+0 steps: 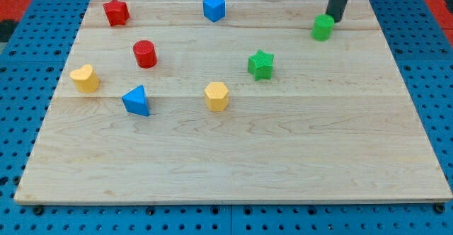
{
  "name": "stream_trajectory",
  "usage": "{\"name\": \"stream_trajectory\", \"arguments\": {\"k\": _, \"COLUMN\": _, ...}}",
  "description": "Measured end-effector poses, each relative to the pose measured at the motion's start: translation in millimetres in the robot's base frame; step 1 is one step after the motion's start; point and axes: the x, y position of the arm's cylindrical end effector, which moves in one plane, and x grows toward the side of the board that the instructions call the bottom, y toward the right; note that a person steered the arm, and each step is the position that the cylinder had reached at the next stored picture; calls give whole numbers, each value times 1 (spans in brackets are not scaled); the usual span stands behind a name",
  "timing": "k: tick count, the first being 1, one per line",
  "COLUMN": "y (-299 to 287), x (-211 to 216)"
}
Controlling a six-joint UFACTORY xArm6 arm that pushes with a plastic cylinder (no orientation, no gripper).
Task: Move the yellow hexagon to the yellow heart
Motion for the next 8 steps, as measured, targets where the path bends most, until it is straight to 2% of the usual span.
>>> {"name": "stream_trajectory", "arguments": {"k": 1, "y": -72, "x": 36}}
{"name": "stream_trajectory", "arguments": {"k": 2, "y": -82, "x": 51}}
{"name": "stream_trajectory", "arguments": {"k": 3, "y": -68, "x": 50}}
{"name": "stream_trajectory", "arguments": {"k": 4, "y": -38, "x": 64}}
{"name": "stream_trajectory", "arguments": {"k": 5, "y": -33, "x": 91}}
{"name": "stream_trajectory", "arguments": {"k": 6, "y": -26, "x": 159}}
{"name": "stream_trajectory", "arguments": {"k": 7, "y": -147, "x": 177}}
{"name": "stream_trajectory", "arguments": {"k": 8, "y": -251, "x": 177}}
